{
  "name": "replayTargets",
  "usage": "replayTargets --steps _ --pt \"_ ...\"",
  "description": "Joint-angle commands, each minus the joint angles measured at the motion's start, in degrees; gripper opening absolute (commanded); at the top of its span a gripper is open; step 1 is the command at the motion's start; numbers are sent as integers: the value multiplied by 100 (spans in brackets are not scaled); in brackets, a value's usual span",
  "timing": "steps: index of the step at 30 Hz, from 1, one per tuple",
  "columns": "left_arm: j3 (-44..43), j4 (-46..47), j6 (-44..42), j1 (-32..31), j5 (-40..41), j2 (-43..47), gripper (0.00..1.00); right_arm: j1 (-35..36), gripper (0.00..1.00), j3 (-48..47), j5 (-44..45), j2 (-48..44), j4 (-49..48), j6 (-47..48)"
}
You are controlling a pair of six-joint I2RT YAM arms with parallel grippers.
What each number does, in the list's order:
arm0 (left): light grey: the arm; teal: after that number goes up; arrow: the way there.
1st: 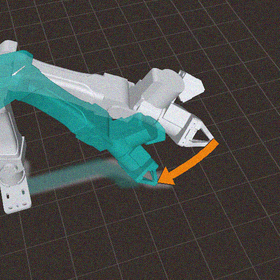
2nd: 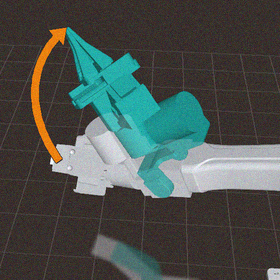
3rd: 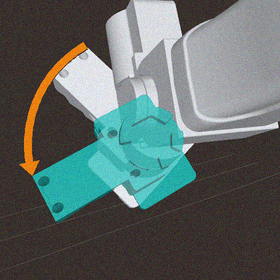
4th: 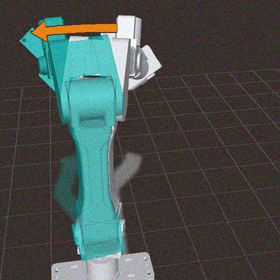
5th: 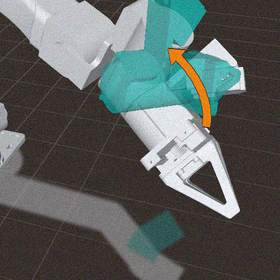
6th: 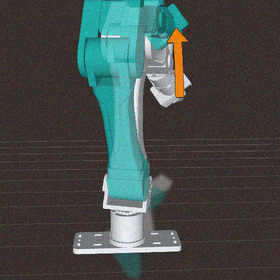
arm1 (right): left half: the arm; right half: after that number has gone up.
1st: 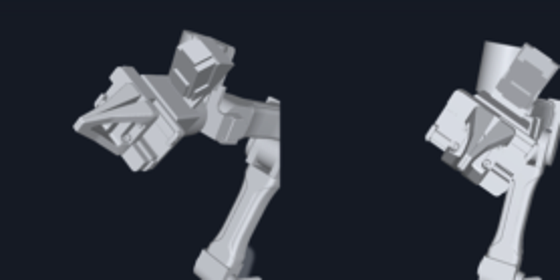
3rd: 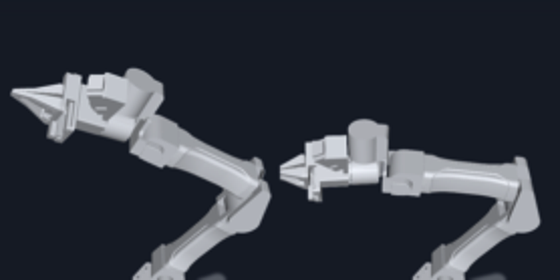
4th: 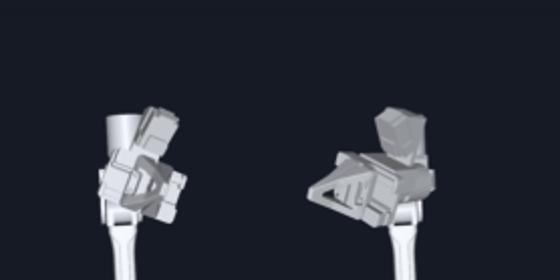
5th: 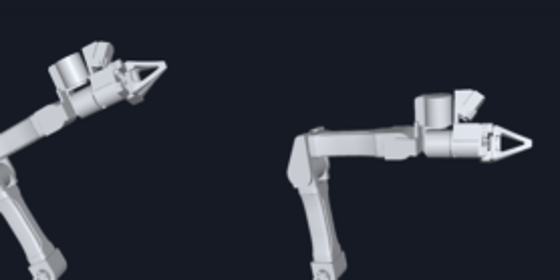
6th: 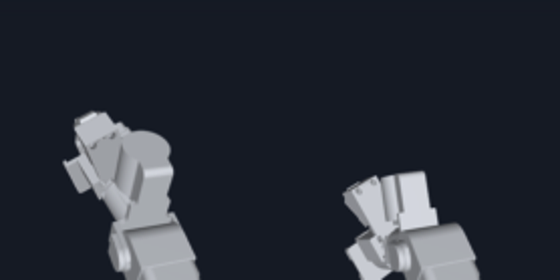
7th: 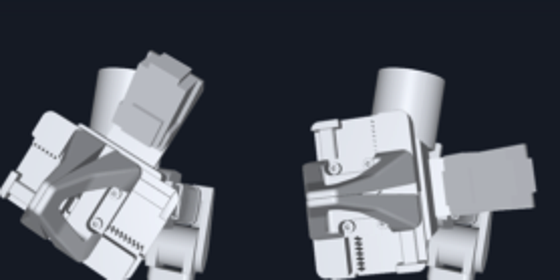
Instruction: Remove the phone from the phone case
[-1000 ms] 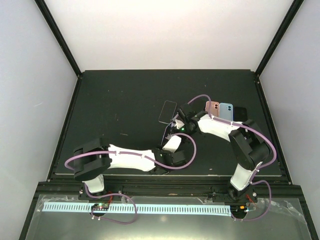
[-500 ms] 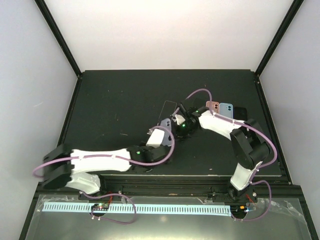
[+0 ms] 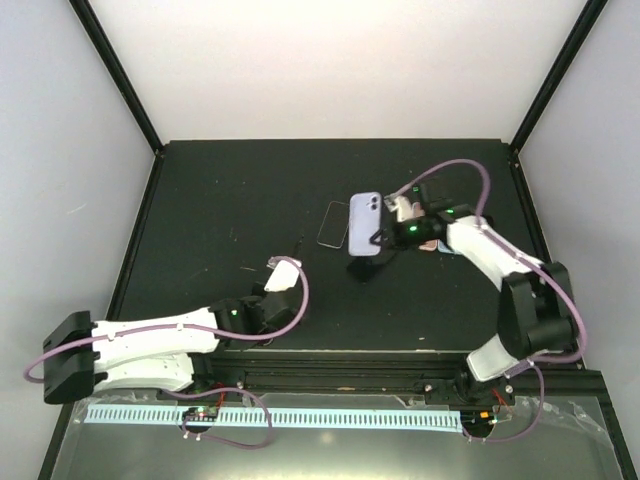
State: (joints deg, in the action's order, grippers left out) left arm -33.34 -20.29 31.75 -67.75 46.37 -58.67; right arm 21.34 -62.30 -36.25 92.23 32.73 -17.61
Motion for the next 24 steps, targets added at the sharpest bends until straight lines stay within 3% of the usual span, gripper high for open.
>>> replayTargets --steps 1,10,15,24 --pt "-502 -373 -775 83 920 -661 2 -1064 1 496 -976 -837 -661 495" --pt "-1633 -293 -1593 1138 305 -2554 1 -2451 1 791 -1467 -1506 -844 1162" --pt "-2150 96 -2234 1446 147 -3432 2 -2575 1 1042 -1661 -1745 -1017 1077" --pt "-2806 38 -2559 1523 840 -4835 2 -2668 1 1044 -1778 -1690 -979 1077"
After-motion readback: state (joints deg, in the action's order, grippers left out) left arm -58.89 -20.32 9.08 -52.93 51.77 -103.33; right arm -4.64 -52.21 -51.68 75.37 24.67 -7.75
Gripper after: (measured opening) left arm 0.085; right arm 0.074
